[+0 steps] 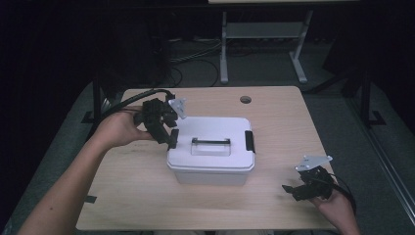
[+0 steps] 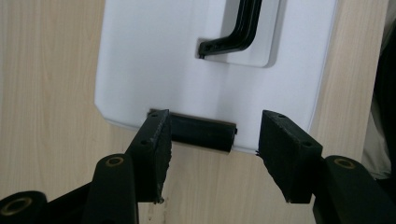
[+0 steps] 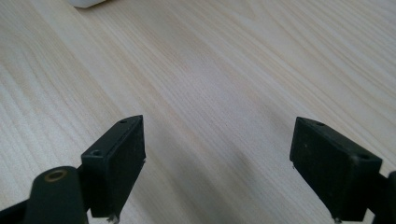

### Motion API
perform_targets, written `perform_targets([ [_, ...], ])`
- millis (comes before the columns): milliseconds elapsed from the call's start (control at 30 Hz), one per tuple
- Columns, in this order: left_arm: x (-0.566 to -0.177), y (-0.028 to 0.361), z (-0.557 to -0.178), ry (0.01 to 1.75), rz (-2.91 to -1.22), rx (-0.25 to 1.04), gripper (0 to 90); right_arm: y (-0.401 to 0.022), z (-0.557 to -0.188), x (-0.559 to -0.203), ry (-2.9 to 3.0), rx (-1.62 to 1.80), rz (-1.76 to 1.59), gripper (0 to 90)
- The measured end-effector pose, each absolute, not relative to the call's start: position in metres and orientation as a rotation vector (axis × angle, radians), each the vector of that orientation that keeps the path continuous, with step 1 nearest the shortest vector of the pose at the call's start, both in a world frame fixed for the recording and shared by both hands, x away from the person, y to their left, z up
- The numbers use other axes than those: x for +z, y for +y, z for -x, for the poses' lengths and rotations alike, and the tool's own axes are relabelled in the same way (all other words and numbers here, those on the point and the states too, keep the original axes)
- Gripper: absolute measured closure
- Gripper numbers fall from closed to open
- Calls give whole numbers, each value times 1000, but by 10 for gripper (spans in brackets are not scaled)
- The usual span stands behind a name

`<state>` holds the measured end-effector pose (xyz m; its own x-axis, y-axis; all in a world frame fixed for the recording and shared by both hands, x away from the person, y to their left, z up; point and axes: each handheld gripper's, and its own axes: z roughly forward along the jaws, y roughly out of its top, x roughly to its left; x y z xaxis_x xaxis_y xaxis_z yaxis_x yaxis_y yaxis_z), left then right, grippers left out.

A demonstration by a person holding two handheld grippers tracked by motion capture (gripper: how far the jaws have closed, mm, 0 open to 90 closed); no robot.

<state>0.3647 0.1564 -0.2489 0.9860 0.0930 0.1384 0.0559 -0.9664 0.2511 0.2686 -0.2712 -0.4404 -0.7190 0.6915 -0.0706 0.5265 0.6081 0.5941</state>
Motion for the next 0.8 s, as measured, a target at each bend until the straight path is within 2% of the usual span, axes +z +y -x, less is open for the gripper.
perform_targets([
  [800,-256,193,-359,189,-2855,208,426,-268,-269,-441,2547,786,-988,177],
])
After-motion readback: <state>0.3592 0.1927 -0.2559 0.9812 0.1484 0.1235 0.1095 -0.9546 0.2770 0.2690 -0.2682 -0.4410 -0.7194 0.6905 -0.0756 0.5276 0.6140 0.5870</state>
